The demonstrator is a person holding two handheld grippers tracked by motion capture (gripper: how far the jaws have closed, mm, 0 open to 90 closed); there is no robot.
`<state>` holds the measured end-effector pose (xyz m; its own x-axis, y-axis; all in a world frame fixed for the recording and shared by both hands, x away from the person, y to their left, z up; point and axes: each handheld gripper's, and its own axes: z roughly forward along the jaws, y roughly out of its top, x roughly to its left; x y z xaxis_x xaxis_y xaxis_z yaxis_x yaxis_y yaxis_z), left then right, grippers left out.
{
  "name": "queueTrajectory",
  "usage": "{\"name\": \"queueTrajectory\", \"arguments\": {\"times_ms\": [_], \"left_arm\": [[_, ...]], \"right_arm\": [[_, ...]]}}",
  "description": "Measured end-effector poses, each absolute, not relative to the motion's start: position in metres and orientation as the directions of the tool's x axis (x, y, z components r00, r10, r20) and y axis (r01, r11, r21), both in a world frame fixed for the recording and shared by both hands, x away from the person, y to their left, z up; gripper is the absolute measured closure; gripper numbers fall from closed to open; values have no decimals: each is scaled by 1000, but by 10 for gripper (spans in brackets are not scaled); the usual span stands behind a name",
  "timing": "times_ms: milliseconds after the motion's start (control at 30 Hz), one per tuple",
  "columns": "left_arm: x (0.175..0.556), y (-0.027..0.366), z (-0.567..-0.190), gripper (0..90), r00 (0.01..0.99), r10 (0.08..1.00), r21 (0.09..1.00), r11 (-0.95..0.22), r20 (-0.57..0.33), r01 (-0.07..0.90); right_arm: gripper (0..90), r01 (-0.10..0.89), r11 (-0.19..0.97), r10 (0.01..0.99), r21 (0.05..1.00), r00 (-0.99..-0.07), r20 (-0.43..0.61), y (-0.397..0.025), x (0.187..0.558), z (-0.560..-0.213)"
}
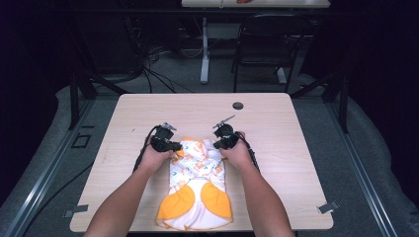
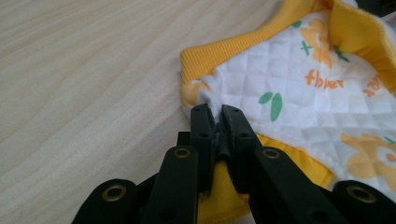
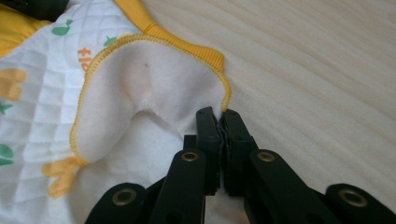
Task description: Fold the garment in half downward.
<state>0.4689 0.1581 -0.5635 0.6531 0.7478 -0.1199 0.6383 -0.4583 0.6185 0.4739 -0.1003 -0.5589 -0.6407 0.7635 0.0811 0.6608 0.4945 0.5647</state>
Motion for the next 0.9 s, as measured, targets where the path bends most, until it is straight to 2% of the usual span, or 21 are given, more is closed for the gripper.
{"name": "queueTrajectory", "arguments": {"times_ms": [467,900], "left_arm": [[464,167,-541,842,662,741,661,-441,-114,607],[463,172,-506,844,670,740,716,-433,-65,548]], "right_arm": [[874,594,519,724,615,-688,54,-103,471,-528],[874,527,530,708,664,-706,-5,-106,467,-495]]}}
